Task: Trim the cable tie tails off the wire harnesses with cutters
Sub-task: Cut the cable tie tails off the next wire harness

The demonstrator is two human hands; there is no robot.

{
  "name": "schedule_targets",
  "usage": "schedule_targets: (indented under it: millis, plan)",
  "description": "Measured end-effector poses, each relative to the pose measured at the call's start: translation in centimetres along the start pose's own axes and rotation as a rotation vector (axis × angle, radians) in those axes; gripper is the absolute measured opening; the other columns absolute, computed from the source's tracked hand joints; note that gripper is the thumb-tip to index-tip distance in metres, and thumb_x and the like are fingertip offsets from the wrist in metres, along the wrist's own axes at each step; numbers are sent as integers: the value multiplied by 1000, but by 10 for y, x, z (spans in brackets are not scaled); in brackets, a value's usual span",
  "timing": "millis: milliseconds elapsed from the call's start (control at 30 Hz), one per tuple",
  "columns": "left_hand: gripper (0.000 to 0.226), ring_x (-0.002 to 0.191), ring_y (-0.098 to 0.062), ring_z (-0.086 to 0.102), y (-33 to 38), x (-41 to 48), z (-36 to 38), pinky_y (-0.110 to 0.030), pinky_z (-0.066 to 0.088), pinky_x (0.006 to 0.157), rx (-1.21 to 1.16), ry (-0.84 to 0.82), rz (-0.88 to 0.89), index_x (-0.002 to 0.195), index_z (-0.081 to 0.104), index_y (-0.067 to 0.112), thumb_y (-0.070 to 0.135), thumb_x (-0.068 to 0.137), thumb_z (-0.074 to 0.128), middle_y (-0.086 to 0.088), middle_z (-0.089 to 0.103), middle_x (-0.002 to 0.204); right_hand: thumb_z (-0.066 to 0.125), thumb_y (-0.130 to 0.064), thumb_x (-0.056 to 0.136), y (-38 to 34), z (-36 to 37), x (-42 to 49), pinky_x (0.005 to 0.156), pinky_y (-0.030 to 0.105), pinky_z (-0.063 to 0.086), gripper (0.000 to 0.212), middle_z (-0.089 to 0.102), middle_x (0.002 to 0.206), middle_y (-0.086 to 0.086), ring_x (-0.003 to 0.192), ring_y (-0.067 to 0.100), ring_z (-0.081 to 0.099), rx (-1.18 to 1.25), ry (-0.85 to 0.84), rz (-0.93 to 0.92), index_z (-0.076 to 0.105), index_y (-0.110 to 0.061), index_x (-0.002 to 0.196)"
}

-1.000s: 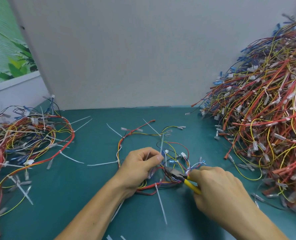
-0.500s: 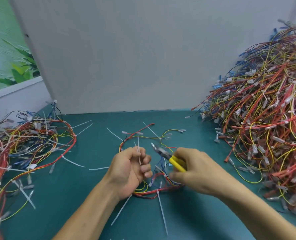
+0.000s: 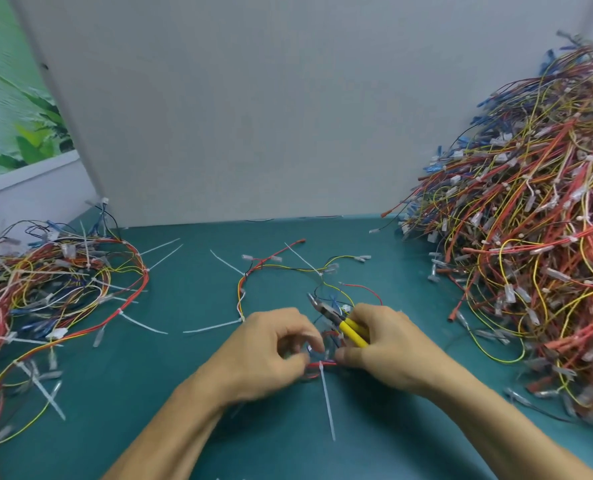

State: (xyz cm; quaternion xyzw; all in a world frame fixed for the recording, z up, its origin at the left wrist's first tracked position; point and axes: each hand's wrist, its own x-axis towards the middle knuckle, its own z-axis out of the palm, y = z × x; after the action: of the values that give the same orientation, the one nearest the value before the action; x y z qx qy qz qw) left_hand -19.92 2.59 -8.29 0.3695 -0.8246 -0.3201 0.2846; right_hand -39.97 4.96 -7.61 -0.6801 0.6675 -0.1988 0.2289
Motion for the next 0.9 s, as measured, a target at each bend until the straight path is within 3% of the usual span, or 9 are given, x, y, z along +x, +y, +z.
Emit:
schedule_targets:
  millis: [133, 200, 333, 467, 600, 667, 700, 767, 900]
  plan:
    - [20, 76, 8, 50, -3, 1, 10, -2, 33, 72, 259, -106, 140, 95, 71, 25, 13, 79, 67, 19, 48, 84, 78, -32, 71, 1, -5, 4, 57, 30, 36, 32, 53, 65, -2, 60, 15, 46, 158, -5, 53, 54, -13, 77]
    - [17, 74, 6, 47, -7, 2, 14, -2, 31, 71, 298, -59, 166, 96, 72, 22, 16, 80, 71, 20, 45, 84, 78, -31, 72, 1, -6, 5, 58, 30, 35, 31, 52, 65, -2, 60, 15, 45, 181, -13, 59, 54, -12, 77]
    - [5, 74, -1, 52, -7, 3, 17, -3, 32, 74, 291, -1, 186, 86, 73, 20, 21, 82, 73, 8, 58, 85, 77, -34, 72, 1, -7, 5, 58, 30, 36, 30, 53, 66, -2, 62, 14, 46, 161, -25, 71, 55, -14, 78]
    - [3, 77, -3, 57, -8, 6, 16, -16, 42, 75, 229, 17, 136, 81, 70, 18, 17, 83, 70, 6, 63, 83, 76, -36, 73, 4, -9, 6, 63, 32, 42, 31, 58, 70, 1, 65, 16, 50, 158, -50, 58, 58, -13, 81]
    - [12, 64, 0, 55, -10, 7, 17, -29, 38, 84, 123, 4, -42, 77, 65, 27, 19, 84, 70, 18, 63, 67, 76, -33, 73, 7, -12, 5, 71, 40, 50, 27, 65, 75, 11, 66, 17, 55, 253, -87, 36, 62, -12, 82]
    - [15, 62, 1, 56, -10, 9, 17, -29, 40, 88, 142, -20, -88, 74, 63, 30, 21, 83, 71, 22, 63, 64, 76, -33, 78, 8, -18, 2, 68, 35, 46, 26, 62, 71, 7, 62, 14, 53, 344, -84, 4, 64, -12, 87]
    - [16, 61, 0, 57, -10, 10, 15, -26, 45, 81, 140, -28, -102, 73, 63, 31, 21, 82, 72, 21, 63, 63, 75, -36, 80, 9, -22, 0, 66, 31, 45, 26, 59, 70, 4, 61, 12, 52, 350, -72, -18, 65, -14, 90]
    - [19, 62, 1, 57, -10, 11, 12, -19, 46, 65, 117, -35, -130, 71, 62, 33, 21, 81, 73, 18, 64, 64, 72, -46, 80, 10, -33, -5, 60, 25, 42, 29, 54, 66, -1, 59, 8, 50, 218, -35, -92, 65, -22, 95]
    - [17, 65, 2, 54, -11, 11, 8, -19, 44, 66, 22, -21, -157, 76, 61, 29, 17, 84, 70, 13, 64, 69, 67, -50, 78, 7, -46, -18, 70, 28, 48, 36, 64, 81, -5, 76, 10, 57, -247, 45, -248, 59, -33, 108]
